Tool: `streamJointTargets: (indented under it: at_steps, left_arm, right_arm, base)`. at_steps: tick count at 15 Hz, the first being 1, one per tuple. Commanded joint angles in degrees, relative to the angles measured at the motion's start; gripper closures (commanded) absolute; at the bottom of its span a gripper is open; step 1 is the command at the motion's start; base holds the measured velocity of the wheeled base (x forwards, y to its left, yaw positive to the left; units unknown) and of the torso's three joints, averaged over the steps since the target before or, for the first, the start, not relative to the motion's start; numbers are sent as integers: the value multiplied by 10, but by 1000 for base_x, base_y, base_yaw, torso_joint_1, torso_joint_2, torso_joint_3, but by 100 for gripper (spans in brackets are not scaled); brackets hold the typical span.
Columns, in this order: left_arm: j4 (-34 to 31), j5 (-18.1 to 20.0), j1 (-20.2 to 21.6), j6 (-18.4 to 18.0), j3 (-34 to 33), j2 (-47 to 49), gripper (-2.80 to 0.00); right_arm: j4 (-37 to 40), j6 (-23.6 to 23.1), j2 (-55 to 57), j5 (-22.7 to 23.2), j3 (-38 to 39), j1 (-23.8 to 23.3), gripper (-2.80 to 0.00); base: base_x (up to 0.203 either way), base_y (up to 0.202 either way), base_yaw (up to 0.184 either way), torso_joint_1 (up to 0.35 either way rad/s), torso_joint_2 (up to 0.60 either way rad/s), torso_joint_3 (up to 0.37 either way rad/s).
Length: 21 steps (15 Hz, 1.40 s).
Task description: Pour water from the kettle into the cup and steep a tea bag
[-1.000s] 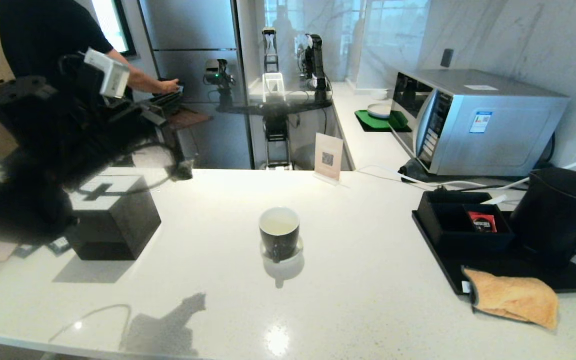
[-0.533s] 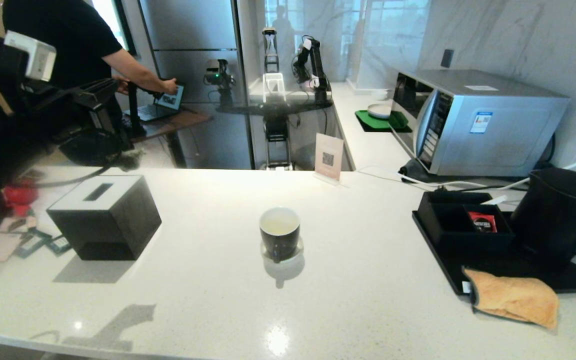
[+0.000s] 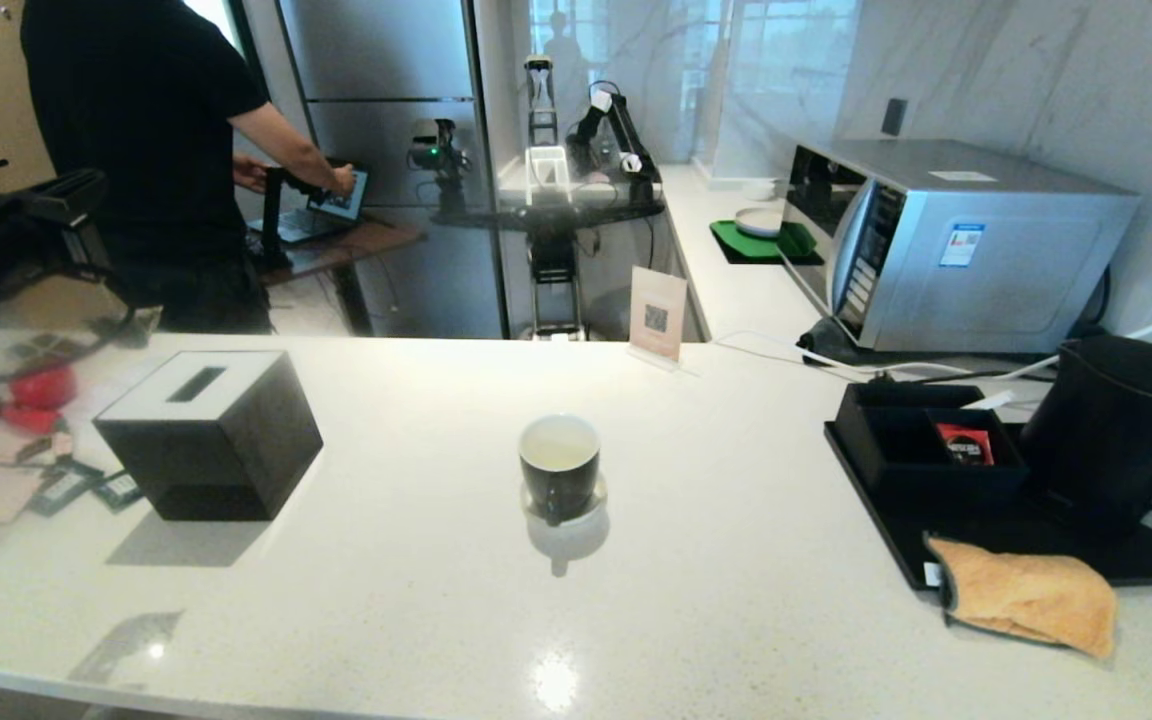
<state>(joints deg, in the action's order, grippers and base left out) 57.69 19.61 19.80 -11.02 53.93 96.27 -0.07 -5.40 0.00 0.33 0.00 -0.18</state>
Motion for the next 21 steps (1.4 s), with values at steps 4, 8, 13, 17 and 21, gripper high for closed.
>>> streamJointTargets:
  at_steps: [4,8,13,17,21]
  left_arm:
    - [7,-2,26,-1,0,46,0]
    - [12,-11,26,0,6,78,0]
    - [17,-11,26,4,20,119,0]
    - [18,-27,26,9,24,138,0]
    - [32,-74,23,53,22,158,0]
  right_arm:
    - [0,0,0,0,0,0,0]
    - [0,0,0,0,0,0,0]
    - [0,0,0,0,0,0,0]
    - [0,0,1,0,0,0,0]
    - [0,0,0,0,0,0,0]
  base:
    - [0,0,0,0,0,0]
    - [0,0,0,0,0,0]
    - [0,0,0,0,0,0]
    - [0,0,0,0,0,0]
    - [0,0,0,0,0,0]
